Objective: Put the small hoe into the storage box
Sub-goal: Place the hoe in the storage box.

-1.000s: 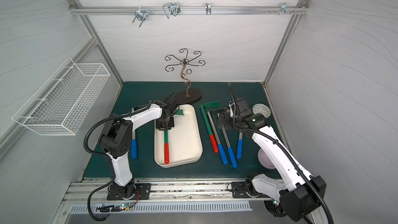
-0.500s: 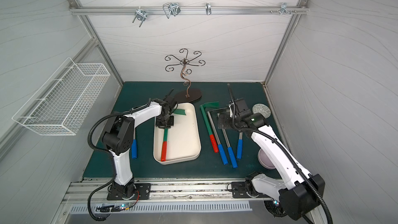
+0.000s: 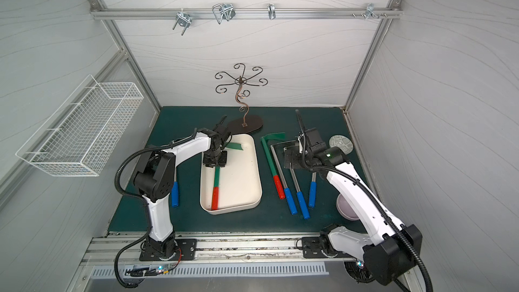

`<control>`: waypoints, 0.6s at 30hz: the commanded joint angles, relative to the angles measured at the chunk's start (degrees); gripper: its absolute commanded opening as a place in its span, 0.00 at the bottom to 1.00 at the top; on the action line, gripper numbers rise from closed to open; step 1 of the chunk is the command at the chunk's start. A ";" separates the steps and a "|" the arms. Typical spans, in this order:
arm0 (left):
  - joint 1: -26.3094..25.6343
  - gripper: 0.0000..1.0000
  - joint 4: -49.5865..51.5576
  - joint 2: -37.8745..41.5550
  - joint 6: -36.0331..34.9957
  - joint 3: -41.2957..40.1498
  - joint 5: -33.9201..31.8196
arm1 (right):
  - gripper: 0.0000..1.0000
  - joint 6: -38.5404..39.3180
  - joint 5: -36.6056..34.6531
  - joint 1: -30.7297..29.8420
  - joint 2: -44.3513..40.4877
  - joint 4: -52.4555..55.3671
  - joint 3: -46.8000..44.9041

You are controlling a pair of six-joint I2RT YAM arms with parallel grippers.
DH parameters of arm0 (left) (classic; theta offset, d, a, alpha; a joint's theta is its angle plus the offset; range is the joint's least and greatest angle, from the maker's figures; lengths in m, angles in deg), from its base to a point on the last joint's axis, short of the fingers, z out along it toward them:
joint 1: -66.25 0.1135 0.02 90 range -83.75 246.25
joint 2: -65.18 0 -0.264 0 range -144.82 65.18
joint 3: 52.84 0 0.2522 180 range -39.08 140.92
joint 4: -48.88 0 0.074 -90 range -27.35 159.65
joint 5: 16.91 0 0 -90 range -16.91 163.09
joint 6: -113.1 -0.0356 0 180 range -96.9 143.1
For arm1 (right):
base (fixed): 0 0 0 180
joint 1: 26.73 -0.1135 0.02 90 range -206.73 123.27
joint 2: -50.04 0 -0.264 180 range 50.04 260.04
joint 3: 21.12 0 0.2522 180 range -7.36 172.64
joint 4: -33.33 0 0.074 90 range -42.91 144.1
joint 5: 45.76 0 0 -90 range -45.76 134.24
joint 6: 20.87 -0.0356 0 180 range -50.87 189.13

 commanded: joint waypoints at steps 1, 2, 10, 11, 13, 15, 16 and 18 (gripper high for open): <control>0.17 0.49 -0.02 5.24 -1.04 1.16 -0.40 | 0.99 0.16 0.50 -0.44 0.45 1.85 1.39; 0.17 0.49 0.22 6.49 -1.25 1.36 -0.63 | 0.99 0.09 0.26 -0.57 0.52 1.97 1.76; 3.26 0.49 -0.23 19.49 -8.39 1.47 -0.93 | 0.92 6.38 -5.49 -5.53 4.59 1.78 5.70; 3.97 0.49 -1.55 21.10 -9.43 0.06 -0.48 | 0.91 7.18 -6.39 -6.17 6.08 1.93 6.44; 6.12 0.49 -5.31 24.51 -11.33 -4.21 0.88 | 0.90 7.89 -8.38 -7.49 10.29 2.24 8.22; 8.32 0.48 -8.21 27.16 -11.72 -8.07 2.41 | 0.86 8.40 -8.62 -8.31 14.17 1.50 9.52; 9.41 0.48 -9.53 28.25 -11.77 -9.96 3.56 | 0.84 8.40 -8.97 -8.75 16.04 0.72 10.02; 11.60 0.48 -11.77 29.72 -11.60 -13.15 5.52 | 0.70 8.94 -8.07 -9.32 19.34 -1.15 11.00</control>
